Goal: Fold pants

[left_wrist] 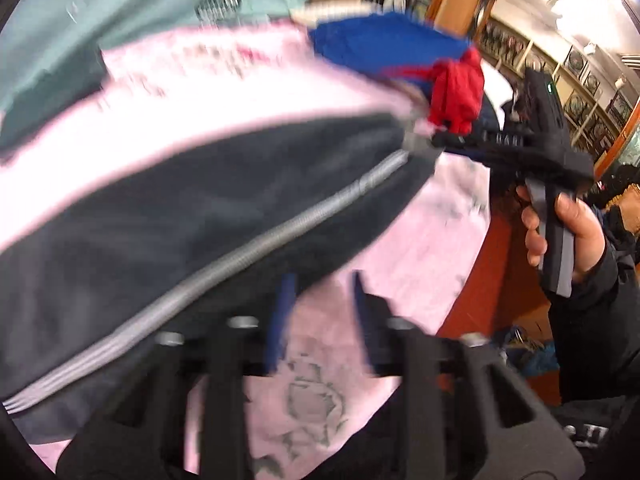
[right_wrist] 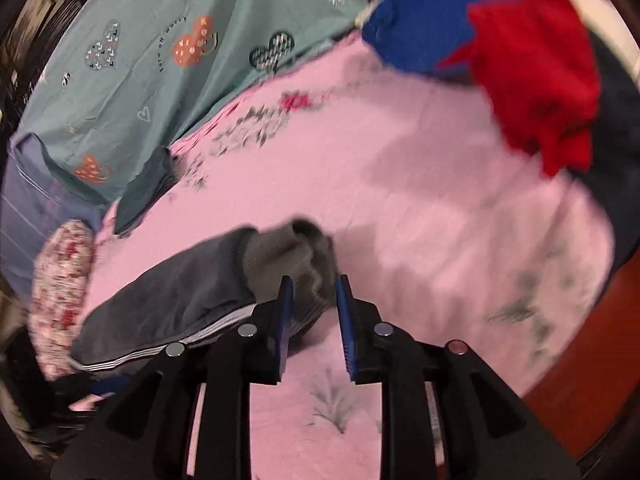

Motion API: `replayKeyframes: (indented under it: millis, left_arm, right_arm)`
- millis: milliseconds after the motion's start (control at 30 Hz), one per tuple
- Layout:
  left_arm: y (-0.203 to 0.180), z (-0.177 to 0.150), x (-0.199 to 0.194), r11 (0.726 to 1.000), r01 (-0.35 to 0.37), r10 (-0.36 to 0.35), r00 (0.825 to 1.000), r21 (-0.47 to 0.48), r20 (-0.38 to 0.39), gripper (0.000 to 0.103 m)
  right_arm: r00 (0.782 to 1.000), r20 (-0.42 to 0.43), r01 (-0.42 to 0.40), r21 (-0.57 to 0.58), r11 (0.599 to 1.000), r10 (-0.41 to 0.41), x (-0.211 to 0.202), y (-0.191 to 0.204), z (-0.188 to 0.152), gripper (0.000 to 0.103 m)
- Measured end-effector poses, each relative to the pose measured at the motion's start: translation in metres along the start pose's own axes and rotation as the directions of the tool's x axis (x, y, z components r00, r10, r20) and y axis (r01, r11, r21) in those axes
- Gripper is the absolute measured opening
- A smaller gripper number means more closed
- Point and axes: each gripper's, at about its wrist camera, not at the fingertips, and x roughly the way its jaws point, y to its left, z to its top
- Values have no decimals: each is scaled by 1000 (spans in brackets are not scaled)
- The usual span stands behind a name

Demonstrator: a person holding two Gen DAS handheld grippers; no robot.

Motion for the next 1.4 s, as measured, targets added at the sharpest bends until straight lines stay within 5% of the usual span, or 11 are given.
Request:
replayKeyframes:
  millis: [133,233,300,400,567,700,833,933,1033,1100,1400]
  left_arm:
    - [19,5,-22,993,-118,119,988,-7,95,58]
    - [44,1,5,983,-177,178,984,-58,14,57]
    - [60,-9,36,972,-222,215,973,-83,-89,55]
    - [53,-20,43,962,-271,269,962,-31,-55,58]
    - [55,-17,30,957,-286,285,958,-41,-41,56]
    - [63,-22,-16,950,-301,306,951,-77,51,75]
    - [107,-41,-54,899,-391,407,912,-195,49,78]
    - [161,-62,-56,818,-490,499,865,-302,-52,78]
    - [194,-86,-59,816,-421,438,898,-397,-51,79]
    - [182,-81,-60,816,-452,466,883,-359,-51,77]
    - [100,-21,-42,936,-299,312,949,-185,46,80]
  right_arm:
    - [993,61,-92,-67,994,96,-31,35,12,38]
    - [987,-26,-161,-170,972,159,-18,83,7,40]
    - [994,-91,-87,-235,968,67,9,103,-3,40]
    - [968,-238,13,-269,963,-80,64,95,-25,42]
    - [976,-158,79,-390,918,-151,51,109,-34,47]
    - [993,-118,-55,-456,888,1,22,152,-42,62]
    - [971,-228,-189,-572,798,67,42,197,-81,63]
    - [957,-289,-148,-561,814,-25,79,186,-97,66]
    - [962,-273,-171,-555,814,16,71,183,-93,67]
    - [965,-251,-196,-504,841,74,56,178,-81,67]
    - [998,-54,12,-53,999,-15,-2,22,-20,85]
